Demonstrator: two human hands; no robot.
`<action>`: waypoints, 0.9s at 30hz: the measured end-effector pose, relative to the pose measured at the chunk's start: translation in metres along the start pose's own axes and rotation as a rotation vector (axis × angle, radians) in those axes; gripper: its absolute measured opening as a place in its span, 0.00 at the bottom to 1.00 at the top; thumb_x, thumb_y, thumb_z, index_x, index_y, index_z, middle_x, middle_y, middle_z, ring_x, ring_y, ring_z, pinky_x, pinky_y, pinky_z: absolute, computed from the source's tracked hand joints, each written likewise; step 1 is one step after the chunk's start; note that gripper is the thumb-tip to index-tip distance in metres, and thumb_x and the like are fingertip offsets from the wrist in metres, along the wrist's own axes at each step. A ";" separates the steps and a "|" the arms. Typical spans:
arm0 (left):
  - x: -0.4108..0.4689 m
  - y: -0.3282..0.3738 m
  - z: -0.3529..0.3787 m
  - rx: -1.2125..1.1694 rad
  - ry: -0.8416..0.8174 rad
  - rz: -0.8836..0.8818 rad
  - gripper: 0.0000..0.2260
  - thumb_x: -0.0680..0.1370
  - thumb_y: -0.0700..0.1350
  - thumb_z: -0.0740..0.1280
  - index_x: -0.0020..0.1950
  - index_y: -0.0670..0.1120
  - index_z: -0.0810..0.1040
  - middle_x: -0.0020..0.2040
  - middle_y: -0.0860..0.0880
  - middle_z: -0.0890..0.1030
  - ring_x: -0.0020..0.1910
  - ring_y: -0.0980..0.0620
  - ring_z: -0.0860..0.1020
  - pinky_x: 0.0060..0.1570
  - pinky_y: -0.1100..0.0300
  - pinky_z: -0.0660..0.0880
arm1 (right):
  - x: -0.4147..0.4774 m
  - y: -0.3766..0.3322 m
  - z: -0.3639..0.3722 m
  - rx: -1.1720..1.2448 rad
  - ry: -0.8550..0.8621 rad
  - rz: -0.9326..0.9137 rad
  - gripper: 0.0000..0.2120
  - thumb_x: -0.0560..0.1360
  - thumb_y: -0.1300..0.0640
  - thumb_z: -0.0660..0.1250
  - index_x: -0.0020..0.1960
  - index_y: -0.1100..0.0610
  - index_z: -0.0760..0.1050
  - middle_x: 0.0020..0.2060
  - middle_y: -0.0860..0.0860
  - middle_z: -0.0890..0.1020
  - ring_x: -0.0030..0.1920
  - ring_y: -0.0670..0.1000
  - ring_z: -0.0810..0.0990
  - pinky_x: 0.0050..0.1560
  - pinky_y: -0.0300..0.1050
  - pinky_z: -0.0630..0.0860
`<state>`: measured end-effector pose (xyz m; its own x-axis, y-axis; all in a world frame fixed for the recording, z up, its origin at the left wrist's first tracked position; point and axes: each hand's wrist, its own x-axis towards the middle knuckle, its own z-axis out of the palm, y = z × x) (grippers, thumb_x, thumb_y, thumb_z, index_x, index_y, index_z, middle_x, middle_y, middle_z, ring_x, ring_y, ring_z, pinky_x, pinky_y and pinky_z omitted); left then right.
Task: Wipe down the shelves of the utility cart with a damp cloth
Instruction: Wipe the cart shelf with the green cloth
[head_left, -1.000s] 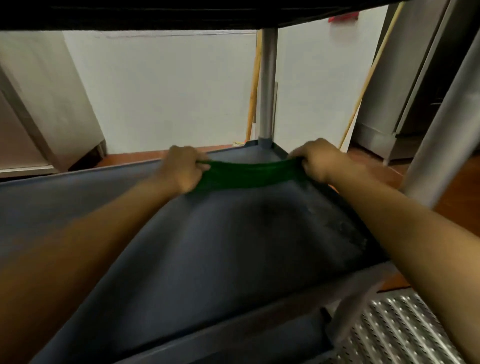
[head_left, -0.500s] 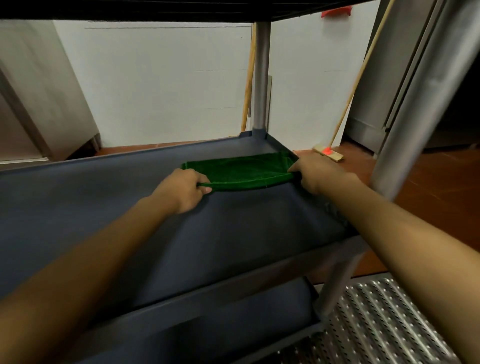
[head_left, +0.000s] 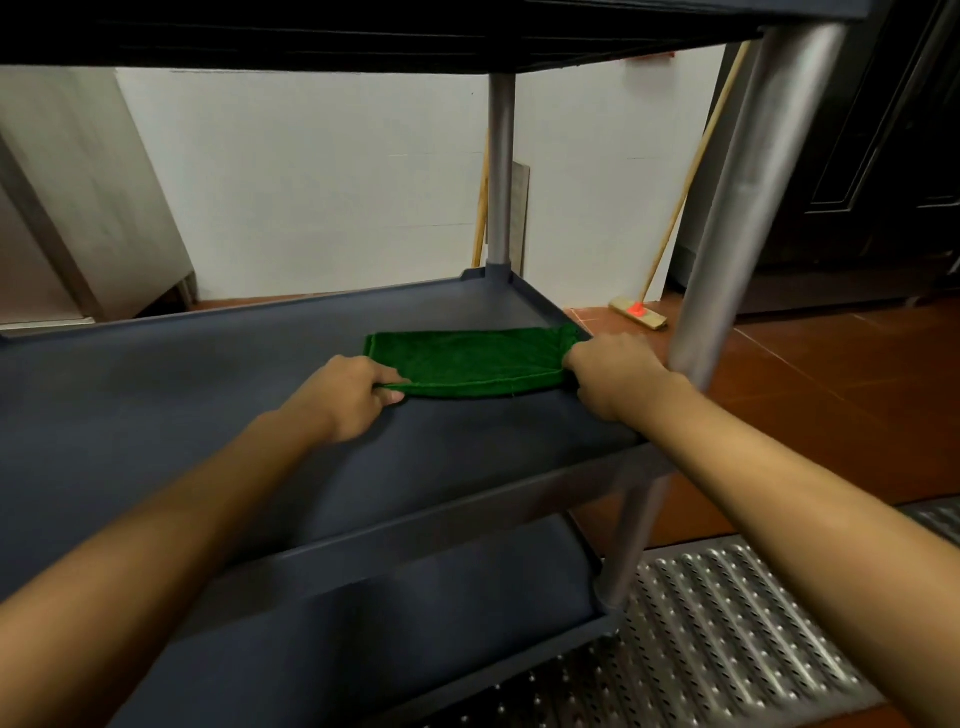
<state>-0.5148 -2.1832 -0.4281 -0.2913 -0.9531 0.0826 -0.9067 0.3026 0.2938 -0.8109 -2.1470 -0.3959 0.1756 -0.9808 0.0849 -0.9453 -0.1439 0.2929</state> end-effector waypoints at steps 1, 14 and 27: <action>-0.003 0.001 0.000 0.000 -0.001 -0.001 0.15 0.82 0.46 0.65 0.69 0.46 0.78 0.70 0.45 0.76 0.70 0.42 0.73 0.70 0.53 0.67 | -0.004 0.000 0.000 -0.009 0.004 -0.007 0.11 0.78 0.63 0.59 0.57 0.57 0.76 0.50 0.56 0.80 0.51 0.60 0.79 0.44 0.50 0.69; -0.045 0.014 0.002 -0.021 0.012 -0.014 0.15 0.82 0.43 0.66 0.69 0.45 0.79 0.71 0.45 0.76 0.71 0.43 0.73 0.73 0.54 0.66 | -0.049 -0.007 -0.013 -0.050 -0.032 -0.066 0.10 0.80 0.55 0.57 0.50 0.56 0.76 0.41 0.52 0.75 0.42 0.56 0.74 0.45 0.49 0.67; -0.083 0.010 -0.003 0.030 -0.003 0.082 0.16 0.82 0.44 0.66 0.70 0.48 0.78 0.73 0.49 0.73 0.73 0.46 0.71 0.74 0.54 0.65 | -0.062 -0.001 0.008 0.077 0.131 -0.054 0.15 0.80 0.50 0.53 0.55 0.52 0.76 0.48 0.55 0.82 0.47 0.60 0.80 0.42 0.49 0.74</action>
<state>-0.4985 -2.1011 -0.4290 -0.3663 -0.9249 0.1021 -0.8884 0.3803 0.2571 -0.8227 -2.0874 -0.4092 0.2563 -0.9466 0.1957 -0.9509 -0.2107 0.2266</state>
